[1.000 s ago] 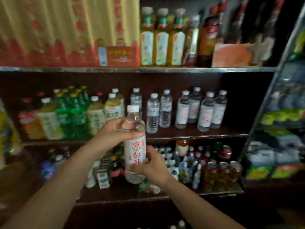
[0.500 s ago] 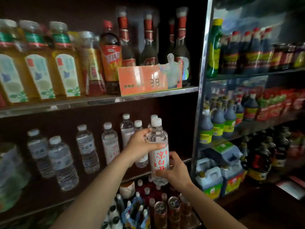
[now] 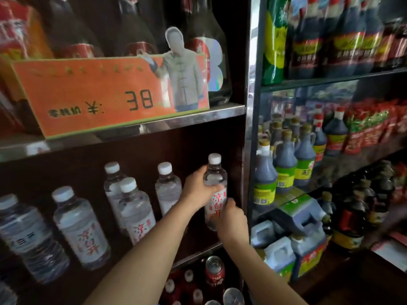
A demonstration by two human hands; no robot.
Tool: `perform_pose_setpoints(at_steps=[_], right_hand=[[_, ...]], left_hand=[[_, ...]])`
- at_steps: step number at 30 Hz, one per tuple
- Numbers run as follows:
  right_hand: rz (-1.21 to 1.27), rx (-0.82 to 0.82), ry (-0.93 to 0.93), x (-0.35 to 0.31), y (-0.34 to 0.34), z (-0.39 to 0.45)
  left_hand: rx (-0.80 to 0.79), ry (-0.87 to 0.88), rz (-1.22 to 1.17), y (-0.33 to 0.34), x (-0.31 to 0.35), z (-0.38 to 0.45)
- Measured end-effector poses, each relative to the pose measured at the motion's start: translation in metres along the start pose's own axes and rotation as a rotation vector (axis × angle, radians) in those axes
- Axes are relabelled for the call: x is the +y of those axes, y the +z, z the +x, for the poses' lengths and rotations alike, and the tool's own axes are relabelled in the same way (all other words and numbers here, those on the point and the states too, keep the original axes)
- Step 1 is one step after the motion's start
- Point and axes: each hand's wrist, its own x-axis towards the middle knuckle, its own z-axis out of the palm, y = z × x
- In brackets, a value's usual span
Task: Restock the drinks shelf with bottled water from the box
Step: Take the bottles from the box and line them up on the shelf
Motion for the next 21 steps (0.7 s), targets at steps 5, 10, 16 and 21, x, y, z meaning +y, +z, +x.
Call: perform_pose_setpoints(at_steps=[5, 10, 16, 21], right_hand=[[-0.168, 0.040, -0.072, -0.007, 0.009, 0.018], [-0.196, 0.057, -0.057, -0.012, 0.028, 0.040], [-0.154, 0.071, -0.038, -0.019, 0.044, 0.058], [-0.168, 0.088, -0.034, -0.021, 0.050, 0.063]], left_hand=[[0.112, -0.078, -0.067, 0.004, -0.013, 0.031], [0.174, -0.096, -0.088, 0.008, -0.018, 0.050], [0.208, -0.139, -0.026, 0.015, -0.024, 0.069], [0.175, -0.265, 0.020, 0.019, -0.011, 0.063]])
